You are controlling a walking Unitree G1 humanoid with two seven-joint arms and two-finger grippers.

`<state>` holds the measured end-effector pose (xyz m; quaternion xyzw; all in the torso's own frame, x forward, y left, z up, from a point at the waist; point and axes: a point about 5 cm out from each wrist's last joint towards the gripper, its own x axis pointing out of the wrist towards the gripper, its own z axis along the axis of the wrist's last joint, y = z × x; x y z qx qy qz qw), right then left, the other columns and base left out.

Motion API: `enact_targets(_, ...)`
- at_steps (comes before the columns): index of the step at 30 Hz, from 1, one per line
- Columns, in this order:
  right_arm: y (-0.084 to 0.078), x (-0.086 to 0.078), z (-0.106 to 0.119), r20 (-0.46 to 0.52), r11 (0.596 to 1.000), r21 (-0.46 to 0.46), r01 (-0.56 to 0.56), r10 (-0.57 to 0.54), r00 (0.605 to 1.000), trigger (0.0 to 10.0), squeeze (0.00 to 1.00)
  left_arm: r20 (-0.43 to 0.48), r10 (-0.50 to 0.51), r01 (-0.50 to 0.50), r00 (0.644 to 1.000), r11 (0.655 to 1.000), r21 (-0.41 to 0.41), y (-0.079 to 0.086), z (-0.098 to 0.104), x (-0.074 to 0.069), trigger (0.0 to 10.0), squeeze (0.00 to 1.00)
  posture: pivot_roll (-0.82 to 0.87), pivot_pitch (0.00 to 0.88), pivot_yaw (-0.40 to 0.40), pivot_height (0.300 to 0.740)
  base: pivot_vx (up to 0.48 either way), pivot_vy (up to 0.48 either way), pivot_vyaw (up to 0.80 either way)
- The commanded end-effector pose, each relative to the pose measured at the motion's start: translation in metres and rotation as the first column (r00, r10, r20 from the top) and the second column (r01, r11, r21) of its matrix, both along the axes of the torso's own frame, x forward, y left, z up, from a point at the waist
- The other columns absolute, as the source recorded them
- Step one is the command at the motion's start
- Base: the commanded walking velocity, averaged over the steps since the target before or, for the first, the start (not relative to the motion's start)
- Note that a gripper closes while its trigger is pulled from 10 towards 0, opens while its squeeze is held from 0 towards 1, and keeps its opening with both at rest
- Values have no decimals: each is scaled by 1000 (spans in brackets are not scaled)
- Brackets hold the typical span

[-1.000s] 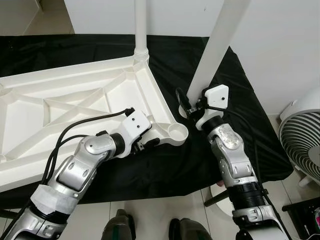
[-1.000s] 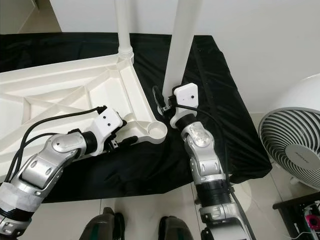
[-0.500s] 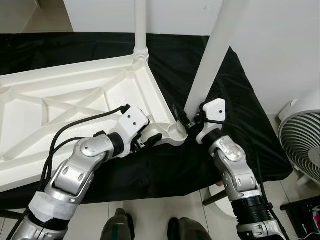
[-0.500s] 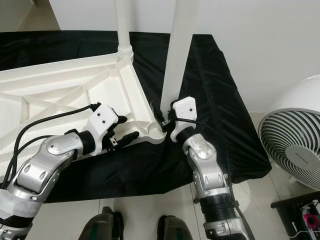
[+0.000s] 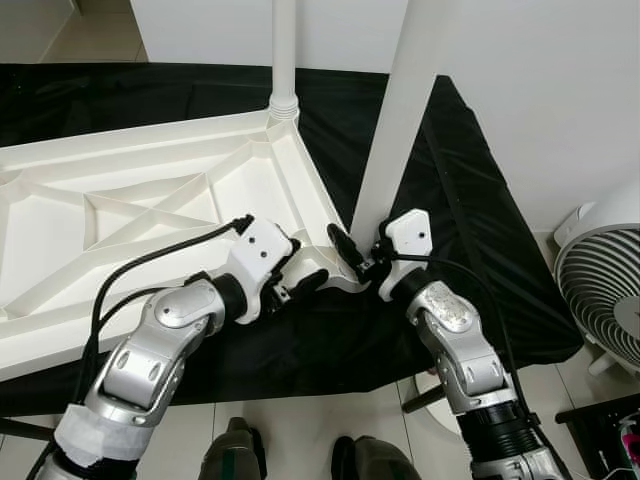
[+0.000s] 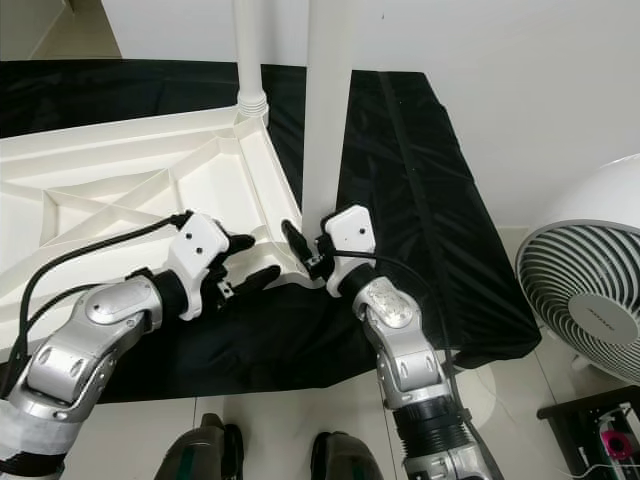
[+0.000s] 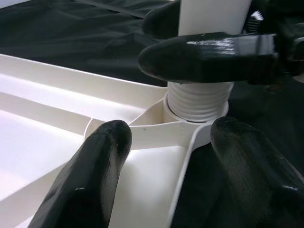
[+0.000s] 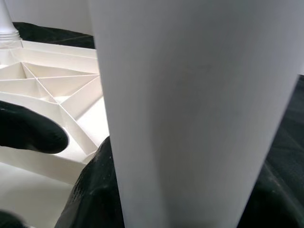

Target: Building children table

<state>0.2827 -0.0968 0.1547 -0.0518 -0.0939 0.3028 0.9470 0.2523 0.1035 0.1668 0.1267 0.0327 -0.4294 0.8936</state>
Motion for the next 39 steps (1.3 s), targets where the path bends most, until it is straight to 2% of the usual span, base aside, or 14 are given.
enact_targets(1,-2,0,-10,-43,999,-36,-9,8,999,10000,0,-3,2,-2,1000,1000,-1,2,-1,-3,10000,0,59,69,-56,740,0,0,0)
enact_targets(11,-11,3,-18,-49,994,-103,-23,18,999,10000,0,-11,29,-30,1000,999,-38,5,3,-6,10000,0,53,74,-54,740,0,0,0)
enact_targets(19,-9,-2,-22,-47,981,-149,-124,119,992,10000,0,-17,49,-49,999,998,-46,7,4,-9,10000,0,58,90,-54,740,0,0,0)
enact_targets(29,-11,-8,-30,-39,956,-219,-193,189,981,10000,0,-15,88,-89,996,995,-50,12,6,-9,10000,0,56,93,-53,740,0,0,0)
enact_targets(37,-12,-8,-31,-39,961,-198,-193,189,981,10000,0,-12,92,-93,996,995,-48,12,7,-8,10000,0,56,97,-50,740,0,0,0)
enact_targets(39,-15,-5,-33,-71,976,-146,-164,155,985,10000,0,-10,96,-96,995,994,-50,12,9,-8,10000,0,56,97,-50,740,0,0,0)
